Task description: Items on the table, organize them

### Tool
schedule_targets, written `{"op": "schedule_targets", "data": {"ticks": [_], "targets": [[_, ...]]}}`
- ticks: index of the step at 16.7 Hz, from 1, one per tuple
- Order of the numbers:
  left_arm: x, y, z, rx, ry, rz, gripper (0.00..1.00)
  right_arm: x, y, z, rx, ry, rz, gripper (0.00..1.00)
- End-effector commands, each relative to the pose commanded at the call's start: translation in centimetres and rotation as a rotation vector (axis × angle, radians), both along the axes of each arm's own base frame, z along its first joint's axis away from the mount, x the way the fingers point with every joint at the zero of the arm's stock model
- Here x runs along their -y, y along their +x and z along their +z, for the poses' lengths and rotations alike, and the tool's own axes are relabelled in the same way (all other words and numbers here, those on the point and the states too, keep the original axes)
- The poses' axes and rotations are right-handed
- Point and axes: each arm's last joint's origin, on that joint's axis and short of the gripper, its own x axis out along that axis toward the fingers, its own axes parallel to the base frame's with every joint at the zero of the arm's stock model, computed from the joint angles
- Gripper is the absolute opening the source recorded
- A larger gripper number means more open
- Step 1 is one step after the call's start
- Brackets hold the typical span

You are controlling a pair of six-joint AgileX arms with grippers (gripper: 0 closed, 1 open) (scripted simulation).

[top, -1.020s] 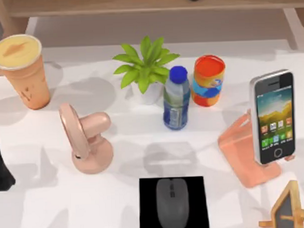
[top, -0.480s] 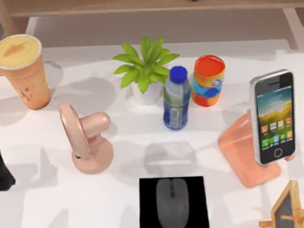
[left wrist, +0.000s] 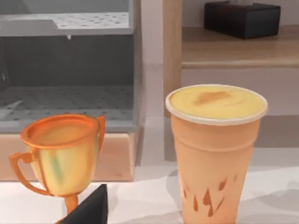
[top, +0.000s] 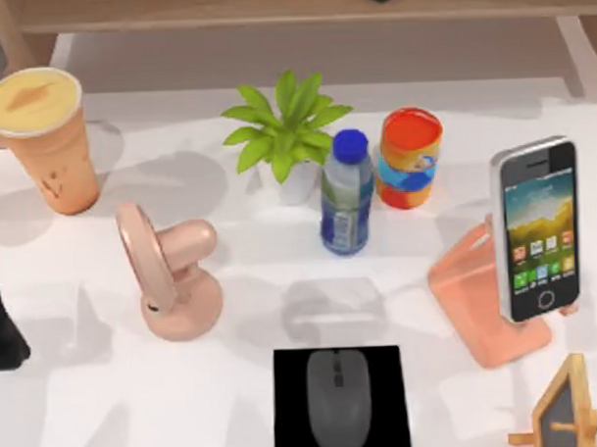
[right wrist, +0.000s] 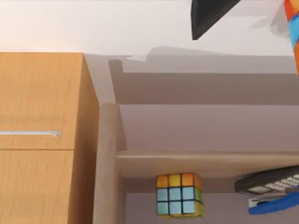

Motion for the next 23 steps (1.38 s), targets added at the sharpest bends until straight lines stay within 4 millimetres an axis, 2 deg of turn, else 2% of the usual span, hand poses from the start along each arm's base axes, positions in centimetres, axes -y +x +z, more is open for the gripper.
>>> {"op": "schedule_targets", "data": {"ticks": [5,10,15,20,23], "targets": [[0.0,1.7,-1.0,-0.063,0.072,0.036,1.0,0.0,0.0,0.0,0.0,0.0,0.0,1.0],[0.0,4.8,-3.1,-0.258,0.107,0.052,1.0,0.0,0.0,0.0,0.0,0.0,0.0,1.0],[0.1,10.7,-5.4,-0.377,0.065,0.043,1.0,0.0,0.0,0.0,0.0,0.0,0.0,1.0],[1.2,17.7,-6.2,-0.252,-0.009,-0.014,1.0,0.0,0.0,0.0,0.0,0.0,0.0,1.0],[1.9,19.7,-6.3,-0.191,-0.034,-0.04,1.0,0.0,0.0,0.0,0.0,0.0,0.0,1.0]]}}
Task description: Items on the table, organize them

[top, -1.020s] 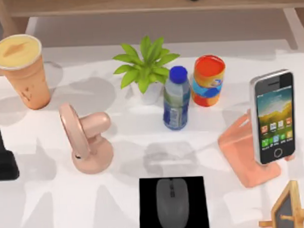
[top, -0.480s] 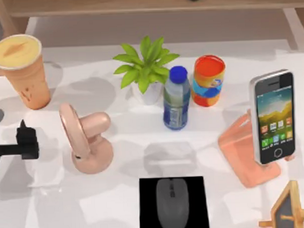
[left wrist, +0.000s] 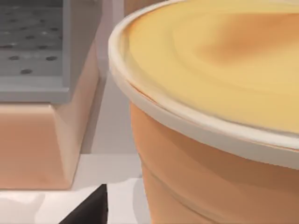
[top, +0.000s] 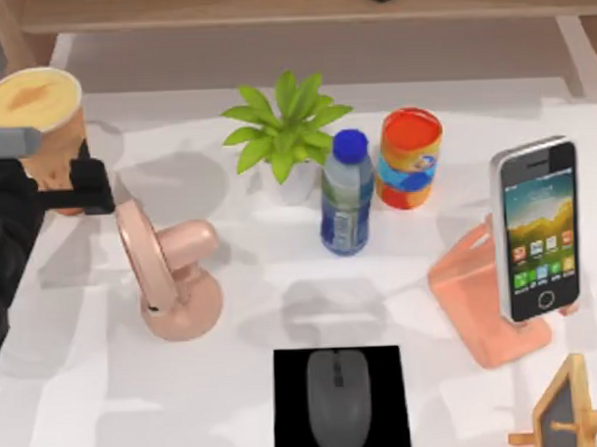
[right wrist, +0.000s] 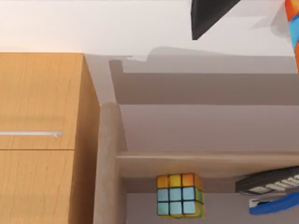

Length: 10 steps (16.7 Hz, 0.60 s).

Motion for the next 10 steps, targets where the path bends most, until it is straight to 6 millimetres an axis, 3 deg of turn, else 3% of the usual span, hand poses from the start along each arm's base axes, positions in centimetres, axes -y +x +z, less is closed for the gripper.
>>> {"op": "schedule_targets", "data": {"ticks": [6,10], "targets": [[-0.1,0.1,0.0,0.003,-0.001,0.004,1.0,0.0,0.0,0.0,0.0,0.0,0.0,1.0],[0.1,1.9,-0.3,0.005,-0.002,-0.001,1.0,0.0,0.0,0.0,0.0,0.0,0.0,1.0]]}}
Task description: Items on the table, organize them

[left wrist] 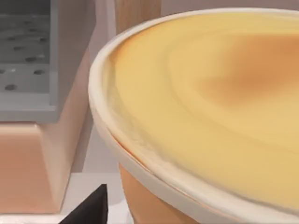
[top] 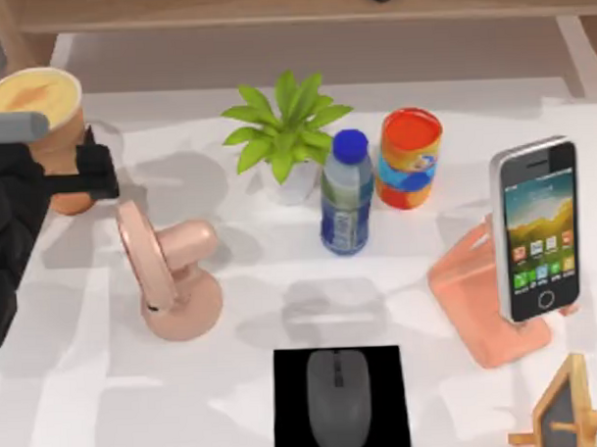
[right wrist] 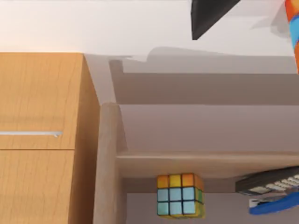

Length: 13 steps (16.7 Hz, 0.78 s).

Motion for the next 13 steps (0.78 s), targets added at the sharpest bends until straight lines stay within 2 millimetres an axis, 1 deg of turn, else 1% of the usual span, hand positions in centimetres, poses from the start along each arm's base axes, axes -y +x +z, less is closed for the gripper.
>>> {"op": "schedule_targets", "data": {"ticks": [3,6,13], "targets": [[0.06,1.15,-0.25,0.0,0.0,0.0,1.0,0.0,0.0,0.0,0.0,0.0,0.0,1.0],[0.06,1.18,-0.26,0.0,0.0,0.0,1.0,0.0,0.0,0.0,0.0,0.0,0.0,1.0],[0.06,1.18,-0.26,0.0,0.0,0.0,0.47,0.0,0.0,0.0,0.0,0.0,0.0,1.0]]}}
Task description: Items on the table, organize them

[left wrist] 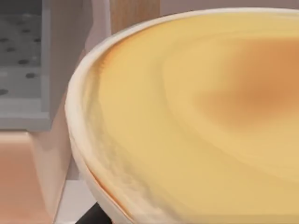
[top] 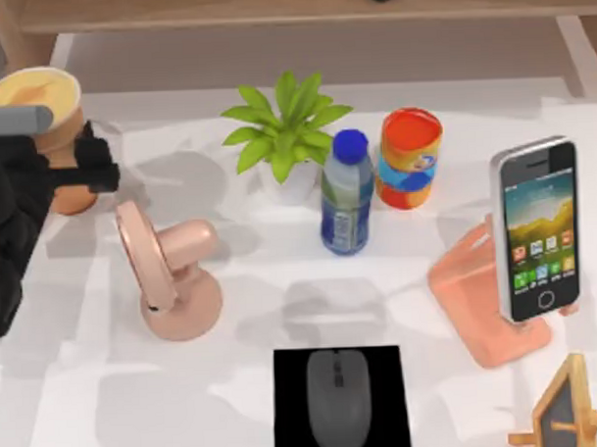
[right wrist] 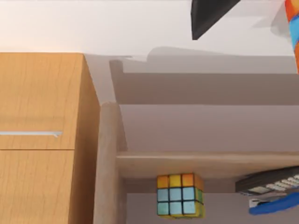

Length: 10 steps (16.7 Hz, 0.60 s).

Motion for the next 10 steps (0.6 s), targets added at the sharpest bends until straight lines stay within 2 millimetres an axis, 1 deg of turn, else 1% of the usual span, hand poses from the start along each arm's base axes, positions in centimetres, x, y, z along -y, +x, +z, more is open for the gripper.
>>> {"op": "schedule_targets", "data": {"ticks": [6,7,10], "targets": [[0.0,0.0,0.0,0.0,0.0,0.0,0.02,0.0,0.0,0.0,0.0,0.0,0.0,1.0],[0.0,0.0,0.0,0.0,0.0,0.0,0.0,0.0,0.0,0.0,0.0,0.0,0.0,1.0],[0.0,0.0,0.0,0.0,0.0,0.0,0.0,0.0,0.0,0.0,0.0,0.0,0.0,1.0]]}}
